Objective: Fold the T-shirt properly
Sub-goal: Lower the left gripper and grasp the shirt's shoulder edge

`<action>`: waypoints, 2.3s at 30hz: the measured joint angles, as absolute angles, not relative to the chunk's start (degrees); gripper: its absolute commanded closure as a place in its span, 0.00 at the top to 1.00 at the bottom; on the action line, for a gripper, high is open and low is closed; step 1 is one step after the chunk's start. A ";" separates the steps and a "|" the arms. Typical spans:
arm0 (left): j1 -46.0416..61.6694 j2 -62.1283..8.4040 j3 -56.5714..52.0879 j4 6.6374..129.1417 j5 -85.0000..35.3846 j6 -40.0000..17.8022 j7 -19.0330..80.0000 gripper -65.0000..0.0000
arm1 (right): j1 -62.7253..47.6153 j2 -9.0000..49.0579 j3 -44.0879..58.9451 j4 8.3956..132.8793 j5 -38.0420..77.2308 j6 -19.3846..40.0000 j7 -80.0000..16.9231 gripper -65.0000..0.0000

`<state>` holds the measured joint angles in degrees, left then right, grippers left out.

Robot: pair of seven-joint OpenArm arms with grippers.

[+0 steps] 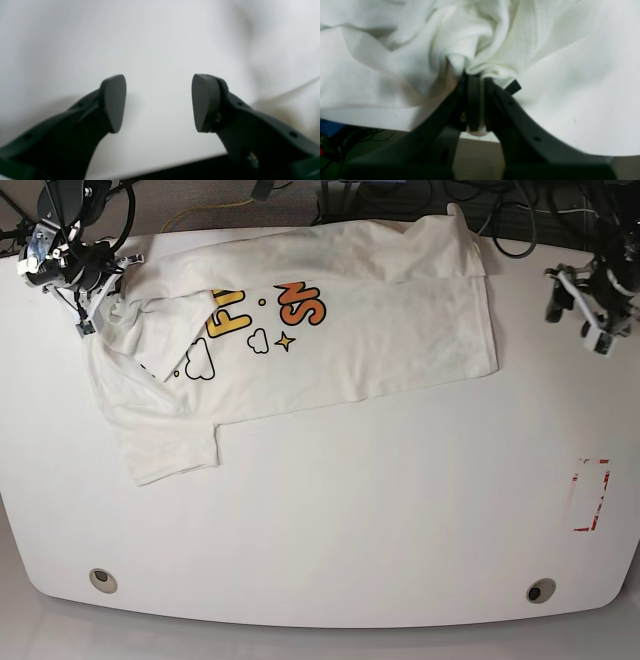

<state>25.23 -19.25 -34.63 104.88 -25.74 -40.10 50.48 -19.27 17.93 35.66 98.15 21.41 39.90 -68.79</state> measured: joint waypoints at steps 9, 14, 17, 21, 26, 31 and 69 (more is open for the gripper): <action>22.15 -7.60 -19.46 107.85 -15.31 -40.12 49.91 0.59 | -19.79 17.12 36.05 105.19 21.45 39.94 -69.41 0.70; 21.50 -5.30 -18.13 107.31 -10.48 -40.10 51.42 0.59 | -20.21 16.62 36.05 106.45 21.41 39.94 -69.58 0.65; 19.81 -5.56 -18.09 104.79 -10.79 -40.07 50.17 0.59 | -20.16 15.75 36.14 108.03 21.23 39.92 -69.65 0.64; 15.81 -7.94 -18.04 99.31 -11.55 -40.32 50.41 0.59 | -20.01 14.92 36.12 108.22 21.45 39.94 -69.65 0.64; 9.43 -11.22 -18.17 92.71 -11.11 -40.10 49.91 0.59 | -20.10 14.79 38.54 108.27 21.85 39.94 -69.63 0.64; 1.74 -13.13 -17.89 84.62 -11.51 -40.10 49.76 0.59 | -20.03 14.85 41.21 108.29 21.43 39.94 -69.65 0.64; 15.35 -8.93 -17.76 110.78 -10.85 -40.14 61.54 0.59 | -17.87 14.87 39.00 108.33 20.95 39.97 -72.25 0.64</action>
